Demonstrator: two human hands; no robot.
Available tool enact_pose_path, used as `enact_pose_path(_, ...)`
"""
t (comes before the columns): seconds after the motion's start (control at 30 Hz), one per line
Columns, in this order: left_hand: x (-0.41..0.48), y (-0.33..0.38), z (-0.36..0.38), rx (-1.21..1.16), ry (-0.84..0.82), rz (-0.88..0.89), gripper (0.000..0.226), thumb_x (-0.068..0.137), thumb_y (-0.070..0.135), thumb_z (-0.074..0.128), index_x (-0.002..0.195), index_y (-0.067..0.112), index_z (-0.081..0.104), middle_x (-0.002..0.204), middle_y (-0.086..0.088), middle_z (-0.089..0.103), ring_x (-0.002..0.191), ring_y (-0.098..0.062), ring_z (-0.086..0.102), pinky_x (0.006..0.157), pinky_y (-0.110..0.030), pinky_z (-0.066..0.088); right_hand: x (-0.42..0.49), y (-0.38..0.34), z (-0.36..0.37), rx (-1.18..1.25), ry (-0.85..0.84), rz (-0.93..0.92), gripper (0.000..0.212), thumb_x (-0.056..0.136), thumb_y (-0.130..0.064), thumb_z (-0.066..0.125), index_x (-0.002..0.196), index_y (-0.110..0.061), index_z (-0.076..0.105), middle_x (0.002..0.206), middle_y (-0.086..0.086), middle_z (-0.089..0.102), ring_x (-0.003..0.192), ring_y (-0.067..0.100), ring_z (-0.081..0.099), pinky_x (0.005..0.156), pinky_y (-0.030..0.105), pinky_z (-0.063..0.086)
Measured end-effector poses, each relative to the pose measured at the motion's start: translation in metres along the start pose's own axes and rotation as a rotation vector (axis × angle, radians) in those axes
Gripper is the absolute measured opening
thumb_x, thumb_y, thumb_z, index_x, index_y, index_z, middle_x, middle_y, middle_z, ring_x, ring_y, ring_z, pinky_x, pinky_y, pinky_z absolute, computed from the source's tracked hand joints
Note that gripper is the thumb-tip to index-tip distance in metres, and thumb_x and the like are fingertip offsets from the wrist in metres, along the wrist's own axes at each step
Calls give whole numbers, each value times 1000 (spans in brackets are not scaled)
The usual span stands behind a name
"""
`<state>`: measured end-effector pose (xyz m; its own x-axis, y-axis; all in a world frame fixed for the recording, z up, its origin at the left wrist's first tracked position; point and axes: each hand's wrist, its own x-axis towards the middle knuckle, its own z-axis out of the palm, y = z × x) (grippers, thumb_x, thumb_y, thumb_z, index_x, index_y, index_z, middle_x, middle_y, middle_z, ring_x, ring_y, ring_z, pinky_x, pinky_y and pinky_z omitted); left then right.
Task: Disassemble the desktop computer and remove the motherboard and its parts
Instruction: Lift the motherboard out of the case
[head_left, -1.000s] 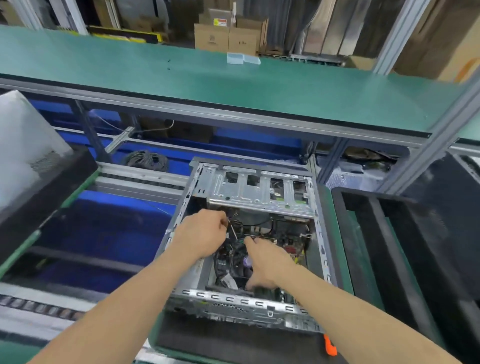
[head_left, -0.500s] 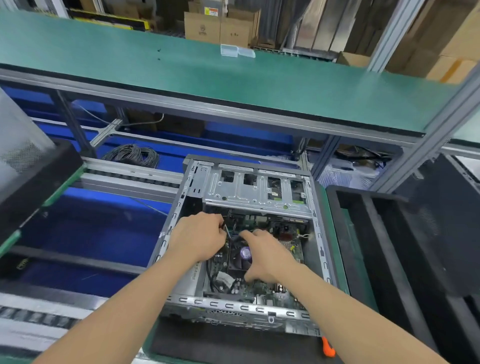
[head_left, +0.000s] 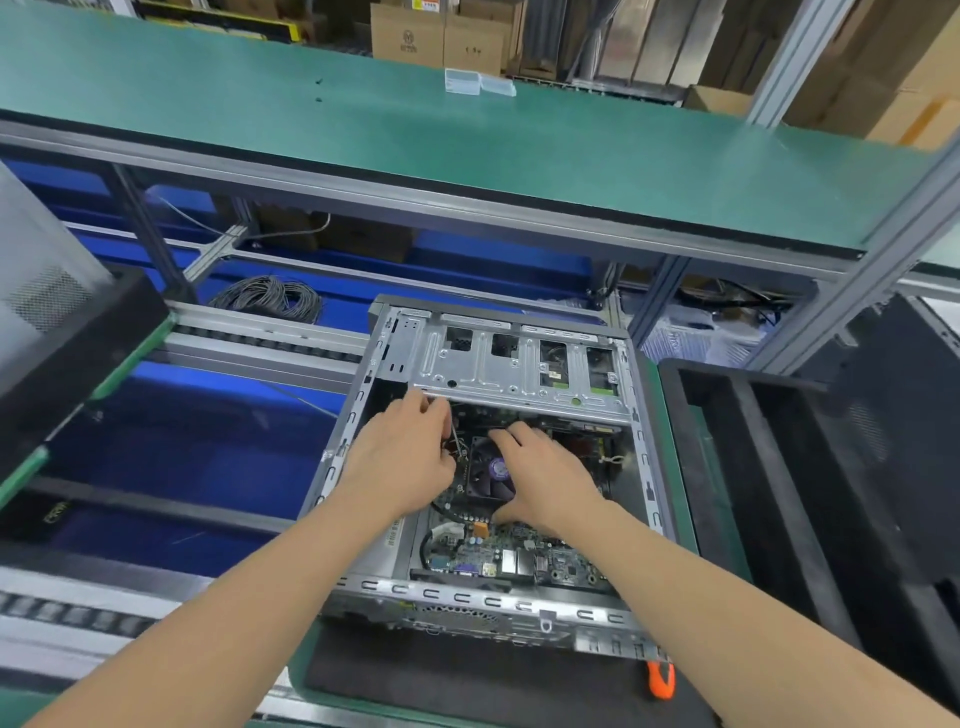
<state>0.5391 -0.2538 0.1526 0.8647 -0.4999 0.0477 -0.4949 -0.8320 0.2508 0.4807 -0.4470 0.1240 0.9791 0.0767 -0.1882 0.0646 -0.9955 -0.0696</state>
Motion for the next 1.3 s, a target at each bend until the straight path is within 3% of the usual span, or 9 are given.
enact_pose_path(0.2,13,11,6,40,-137,391,47,94,29,67,139,32,52,137,9,54,125,-16,53,103,-34,43,-29,-7,-11,-142,125,20,60,82,-58,75,118,-15,53,114,4,51,106,26,55,79,37,50)
enact_pose_path(0.3,22,16,11,90,-226,464,53,95,36,68,145,38,47,149,11,47,134,-17,46,109,-39,39,-44,-21,-10,-127,-182,122,45,88,-61,63,98,-17,58,98,6,60,89,29,63,68,36,48)
enact_pose_path(0.4,27,17,13,121,-275,469,55,94,43,69,144,41,47,150,10,47,133,-18,47,107,-42,40,-47,-28,-12,-154,-423,142,23,91,-22,68,108,-11,57,97,7,53,82,28,55,66,36,47)
enact_pose_path(0.6,25,17,13,165,-306,478,63,85,40,81,141,45,52,153,12,43,134,-18,46,108,-41,38,-47,-29,-17,-320,-361,27,18,91,-6,64,107,-13,64,99,9,64,92,32,67,67,37,46)
enact_pose_path(0.77,26,20,6,112,-340,447,53,92,41,73,142,44,55,154,13,43,132,-16,49,107,-36,34,-32,-40,0,159,-390,12,44,96,-52,60,94,-8,62,76,3,57,74,25,56,58,34,42)
enact_pose_path(0.9,23,22,2,109,-339,431,48,96,26,68,140,44,57,150,12,47,123,-16,55,103,-34,36,-21,-51,12,372,-225,14,41,89,-45,68,118,-17,67,87,-6,63,76,17,55,65,28,40)
enact_pose_path(1.0,22,23,0,129,-344,434,56,94,13,64,140,44,57,147,10,49,125,-18,58,103,-40,44,-17,-51,10,490,-166,-20,22,86,-37,74,104,-25,73,73,-18,55,64,6,48,56,23,35)
enact_pose_path(1.17,22,21,1,131,-359,429,49,96,24,70,138,45,58,145,10,51,112,-22,61,103,-39,45,-14,-50,18,28,-206,-137,33,92,-30,66,120,-13,67,109,14,69,99,36,65,79,39,54)
enact_pose_path(1.3,27,24,3,77,-374,378,48,89,26,78,133,43,65,133,8,56,120,-21,61,100,-43,48,-10,-53,18,-45,-231,-152,35,93,-39,64,116,-13,67,105,14,69,97,38,67,69,38,50)
